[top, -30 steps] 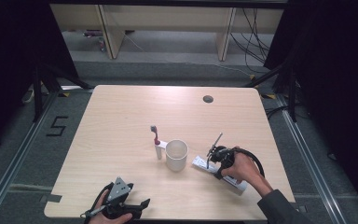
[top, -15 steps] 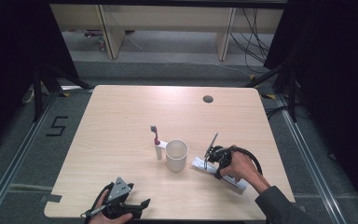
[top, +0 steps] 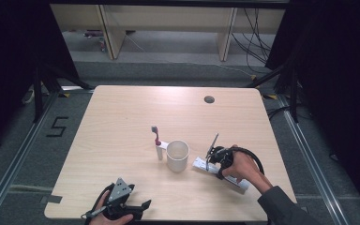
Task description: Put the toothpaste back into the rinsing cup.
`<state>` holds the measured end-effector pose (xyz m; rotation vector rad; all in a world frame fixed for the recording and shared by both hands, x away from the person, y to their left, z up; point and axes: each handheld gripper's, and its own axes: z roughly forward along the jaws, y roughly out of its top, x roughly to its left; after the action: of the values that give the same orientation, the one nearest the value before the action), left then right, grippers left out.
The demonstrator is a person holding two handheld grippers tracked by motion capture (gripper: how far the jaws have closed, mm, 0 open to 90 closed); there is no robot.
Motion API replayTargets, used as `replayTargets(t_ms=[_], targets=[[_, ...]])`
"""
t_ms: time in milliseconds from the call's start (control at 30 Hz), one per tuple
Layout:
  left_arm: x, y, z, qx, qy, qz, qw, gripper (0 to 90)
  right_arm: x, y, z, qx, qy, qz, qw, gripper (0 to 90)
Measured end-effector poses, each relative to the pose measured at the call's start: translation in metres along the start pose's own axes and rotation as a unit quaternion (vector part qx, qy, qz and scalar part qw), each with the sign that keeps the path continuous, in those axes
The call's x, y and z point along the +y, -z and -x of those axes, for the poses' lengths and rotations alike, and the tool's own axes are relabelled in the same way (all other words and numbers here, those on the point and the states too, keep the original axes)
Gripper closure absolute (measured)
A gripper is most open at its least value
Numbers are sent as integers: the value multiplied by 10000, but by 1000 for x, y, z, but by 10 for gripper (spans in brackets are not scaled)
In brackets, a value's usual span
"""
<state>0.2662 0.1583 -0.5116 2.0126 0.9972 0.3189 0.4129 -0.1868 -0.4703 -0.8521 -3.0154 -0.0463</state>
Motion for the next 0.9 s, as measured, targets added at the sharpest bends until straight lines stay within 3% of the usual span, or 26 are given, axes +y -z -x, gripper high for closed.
replayTargets(t_ms=[100, 133, 200, 233, 333, 433, 567, 667, 700, 733, 767, 800, 900], targets=[[-1, 0, 1, 2, 76, 40, 10000, 164, -6, 7, 6, 37, -85, 318, 9995, 758], [0, -1, 1, -2, 119, 92, 9999, 164, -9, 12, 7, 54, -206, 495, 9985, 758], [0, 0, -1, 27, 16, -20, 10000, 165, -14, 19, 9, 111, -376, 724, 9966, 759], [-1, -1, 1, 6, 116, 79, 9999, 165, -16, 22, 12, 42, -387, 873, 9954, 759], [0, 0, -1, 36, 47, 8, 10000, 164, -25, 33, 19, 53, -483, 1393, 9891, 759], [-1, 0, -1, 10, 53, -6, 10000, 164, -30, 40, 22, -2, -587, 1733, 9831, 758], [0, 0, -1, 9, 27, -22, 10000, 164, -35, 49, 28, 81, -822, 2236, 9712, 759], [0, 0, -1, 4, 55, -5, 10000, 164, -35, 53, 30, 21, -870, 2431, 9661, 759], [0, -1, 0, 18, 147, 102, 9998, 165, -35, 55, 30, 57, -914, 2515, 9635, 759], [0, -1, 0, 9, 146, 108, 9998, 164, -35, 57, 30, 56, -957, 2640, 9597, 759], [0, -1, -1, 5, 126, 78, 9999, 164, -35, 58, 33, 74, -849, 2802, 9561, 759], [0, 0, -1, 3, 46, 4, 10000, 165, -34, 58, 31, -7, -1056, 2938, 9500, 759], [1, 0, -2, -8, 11, -12, 10000, 164, -32, 64, 30, 161, -1075, 3349, 9359, 759]])
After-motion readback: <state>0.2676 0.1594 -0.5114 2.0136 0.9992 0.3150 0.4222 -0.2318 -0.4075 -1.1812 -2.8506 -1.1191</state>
